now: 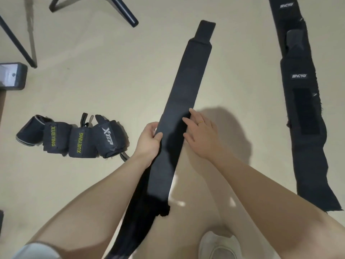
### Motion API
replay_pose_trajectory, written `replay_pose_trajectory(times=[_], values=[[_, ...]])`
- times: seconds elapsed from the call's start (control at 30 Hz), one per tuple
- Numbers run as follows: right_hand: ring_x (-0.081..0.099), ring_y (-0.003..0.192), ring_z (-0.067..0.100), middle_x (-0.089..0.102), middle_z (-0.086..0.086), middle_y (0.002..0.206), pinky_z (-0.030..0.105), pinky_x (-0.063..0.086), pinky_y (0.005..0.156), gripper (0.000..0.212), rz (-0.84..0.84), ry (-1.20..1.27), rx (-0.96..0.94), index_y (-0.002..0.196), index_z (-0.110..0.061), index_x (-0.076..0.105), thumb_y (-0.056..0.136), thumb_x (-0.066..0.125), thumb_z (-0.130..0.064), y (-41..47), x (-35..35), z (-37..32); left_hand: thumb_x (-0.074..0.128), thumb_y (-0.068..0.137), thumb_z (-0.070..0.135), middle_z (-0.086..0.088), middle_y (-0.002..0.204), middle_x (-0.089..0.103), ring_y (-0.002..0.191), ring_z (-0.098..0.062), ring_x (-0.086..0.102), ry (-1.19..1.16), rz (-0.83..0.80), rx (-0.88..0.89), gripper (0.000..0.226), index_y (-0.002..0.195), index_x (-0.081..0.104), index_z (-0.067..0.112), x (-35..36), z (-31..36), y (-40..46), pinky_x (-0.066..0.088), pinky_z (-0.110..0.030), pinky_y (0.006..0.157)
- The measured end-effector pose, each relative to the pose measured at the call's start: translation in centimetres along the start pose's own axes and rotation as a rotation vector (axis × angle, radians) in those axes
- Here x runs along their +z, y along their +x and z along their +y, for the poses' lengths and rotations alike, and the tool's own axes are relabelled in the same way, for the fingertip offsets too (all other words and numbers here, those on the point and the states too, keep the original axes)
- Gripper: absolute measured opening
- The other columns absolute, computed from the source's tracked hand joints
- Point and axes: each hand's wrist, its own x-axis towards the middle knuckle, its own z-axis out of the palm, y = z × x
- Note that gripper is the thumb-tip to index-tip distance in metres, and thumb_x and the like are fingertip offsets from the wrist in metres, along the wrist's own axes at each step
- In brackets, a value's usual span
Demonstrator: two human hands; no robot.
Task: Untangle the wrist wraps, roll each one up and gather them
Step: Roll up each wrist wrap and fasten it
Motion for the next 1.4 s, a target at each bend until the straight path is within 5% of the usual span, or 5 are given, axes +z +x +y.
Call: replay_pose_trajectory(times=[0.17,0.5,1.0,1.17,1.4], values=[[0.051,0.121,0.035,0.049,0.015,0.138,0.046,0.037,0.102,0.045,0.061,-0.059,-0.202,0.126,-0.005,0.057,0.085,0.063,-0.024,-0.2,2.8,-2.3,0.042,0.096,0.008,0.0,0.125,0.058,0.111,-0.016,0.058,0.017,0.046,0.12,0.034,0.126,0.042,0.025,-0.4,1.3,2.9,0.045,-0.042,0.1],[-0.013,0.146,0.021,-0.018,-0.004,0.158,0.049,-0.006,0.115,0.087,-0.075,-0.267,-0.113,0.15,-0.02,-0.012,0.091,0.036,-0.062,7.7,1.6,-3.2,0.046,0.091,-0.001,-0.01,0.134,0.038,0.124,-0.024,0.038,0.53,0.141,0.421,0.044,0.134,0.046,0.009,-2.2,1.1,4.5,0.027,-0.021,0.103],[0.047,0.119,0.019,0.042,0.007,0.132,0.029,0.037,0.105,0.04,0.232,0.736,0.386,0.135,-0.01,0.042,0.096,0.047,-0.013,0.3,5.5,-8.6,0.041,0.099,0.017,-0.011,0.129,0.054,0.121,-0.023,0.049,0.377,0.243,0.136,0.035,0.132,0.051,0.006,-4.1,-1.5,1.0,0.032,-0.025,0.102],[0.043,0.12,0.018,0.04,0.005,0.132,0.026,0.034,0.105,0.041,0.214,0.593,0.288,0.134,-0.012,0.049,0.096,0.052,-0.027,0.3,5.4,-8.6,0.047,0.097,0.021,-0.007,0.1,0.063,0.095,-0.023,0.058,0.401,0.111,0.122,0.018,0.1,0.059,0.008,-4.2,-1.4,1.1,0.047,-0.037,0.09],[0.05,0.114,0.025,0.047,0.01,0.129,0.038,0.046,0.095,0.032,0.239,0.24,0.029,0.121,-0.011,0.059,0.09,0.061,-0.021,-1.6,4.9,-6.2,0.059,0.089,0.014,-0.007,0.118,0.047,0.105,-0.019,0.046,0.631,0.169,0.419,0.034,0.121,0.053,0.01,-3.7,-1.9,0.3,0.042,-0.031,0.088]])
